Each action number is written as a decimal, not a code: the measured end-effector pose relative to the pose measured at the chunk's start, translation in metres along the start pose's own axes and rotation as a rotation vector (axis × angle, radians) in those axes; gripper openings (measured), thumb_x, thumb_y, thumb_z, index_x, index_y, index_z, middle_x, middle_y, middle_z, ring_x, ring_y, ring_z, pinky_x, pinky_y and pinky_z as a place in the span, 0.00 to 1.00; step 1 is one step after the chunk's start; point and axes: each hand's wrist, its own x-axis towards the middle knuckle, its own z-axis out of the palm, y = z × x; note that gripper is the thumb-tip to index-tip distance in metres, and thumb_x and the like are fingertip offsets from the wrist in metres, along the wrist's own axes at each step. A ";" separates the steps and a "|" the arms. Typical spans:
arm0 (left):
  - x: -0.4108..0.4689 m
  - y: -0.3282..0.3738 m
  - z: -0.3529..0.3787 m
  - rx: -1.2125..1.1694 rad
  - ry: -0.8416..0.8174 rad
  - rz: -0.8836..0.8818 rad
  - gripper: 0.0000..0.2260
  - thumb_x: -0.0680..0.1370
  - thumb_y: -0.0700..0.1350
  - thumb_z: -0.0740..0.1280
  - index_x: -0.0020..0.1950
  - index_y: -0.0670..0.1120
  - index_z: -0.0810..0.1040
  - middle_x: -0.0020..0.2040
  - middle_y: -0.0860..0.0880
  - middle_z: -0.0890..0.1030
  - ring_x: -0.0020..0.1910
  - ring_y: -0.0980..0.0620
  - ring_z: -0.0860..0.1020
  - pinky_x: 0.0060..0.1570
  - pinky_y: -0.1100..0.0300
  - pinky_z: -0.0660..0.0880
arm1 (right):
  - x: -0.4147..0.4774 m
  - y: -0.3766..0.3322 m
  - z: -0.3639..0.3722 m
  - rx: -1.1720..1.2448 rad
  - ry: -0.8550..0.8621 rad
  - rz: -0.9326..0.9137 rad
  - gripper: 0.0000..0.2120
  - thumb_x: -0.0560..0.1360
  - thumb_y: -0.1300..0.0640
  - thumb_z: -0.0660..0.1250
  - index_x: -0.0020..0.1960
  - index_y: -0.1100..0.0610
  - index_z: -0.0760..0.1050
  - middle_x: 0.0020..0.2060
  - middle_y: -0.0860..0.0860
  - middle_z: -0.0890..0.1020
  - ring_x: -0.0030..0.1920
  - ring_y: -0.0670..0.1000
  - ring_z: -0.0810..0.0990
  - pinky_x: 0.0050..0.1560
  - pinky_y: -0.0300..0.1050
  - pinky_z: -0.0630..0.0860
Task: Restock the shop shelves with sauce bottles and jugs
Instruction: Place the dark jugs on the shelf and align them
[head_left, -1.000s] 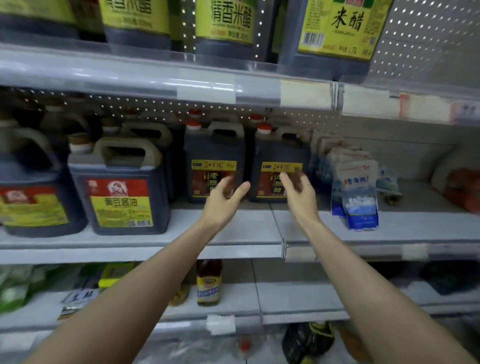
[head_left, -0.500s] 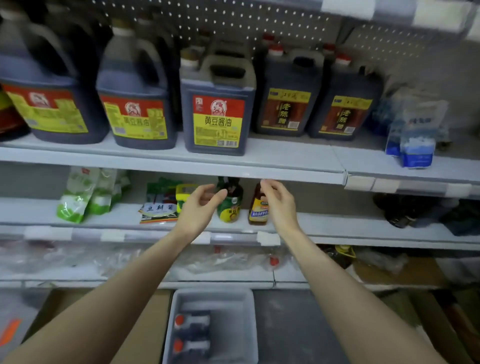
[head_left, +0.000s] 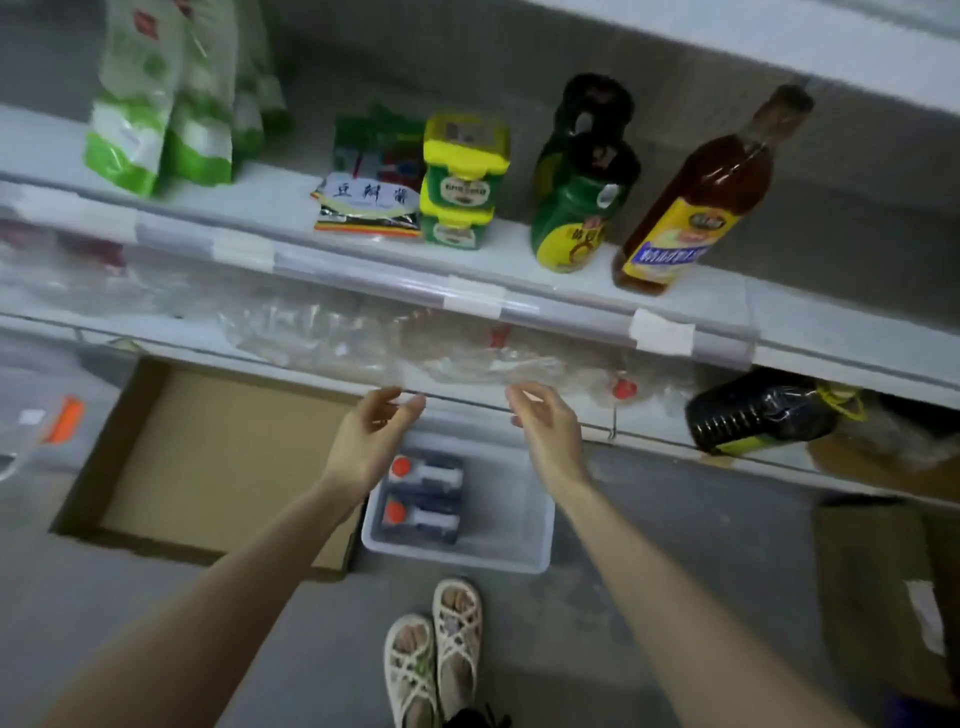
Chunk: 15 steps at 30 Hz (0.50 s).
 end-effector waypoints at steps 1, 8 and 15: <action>0.007 -0.021 0.002 0.018 0.007 -0.035 0.08 0.78 0.53 0.65 0.54 0.52 0.75 0.46 0.52 0.79 0.44 0.59 0.77 0.43 0.64 0.73 | 0.006 0.019 0.007 -0.007 -0.013 0.022 0.17 0.77 0.50 0.67 0.62 0.57 0.75 0.51 0.50 0.81 0.54 0.53 0.80 0.54 0.42 0.73; 0.060 -0.158 0.023 0.034 0.034 -0.234 0.16 0.78 0.54 0.66 0.63 0.49 0.72 0.47 0.52 0.78 0.46 0.54 0.77 0.41 0.64 0.72 | 0.050 0.152 0.052 -0.065 -0.099 0.136 0.09 0.77 0.54 0.67 0.56 0.54 0.74 0.45 0.43 0.79 0.47 0.43 0.77 0.44 0.29 0.71; 0.114 -0.267 0.043 0.067 -0.003 -0.285 0.17 0.77 0.52 0.66 0.63 0.47 0.72 0.52 0.49 0.79 0.46 0.57 0.78 0.43 0.64 0.73 | 0.094 0.263 0.083 -0.110 -0.144 0.224 0.09 0.78 0.53 0.67 0.56 0.52 0.73 0.44 0.40 0.78 0.42 0.34 0.76 0.38 0.22 0.69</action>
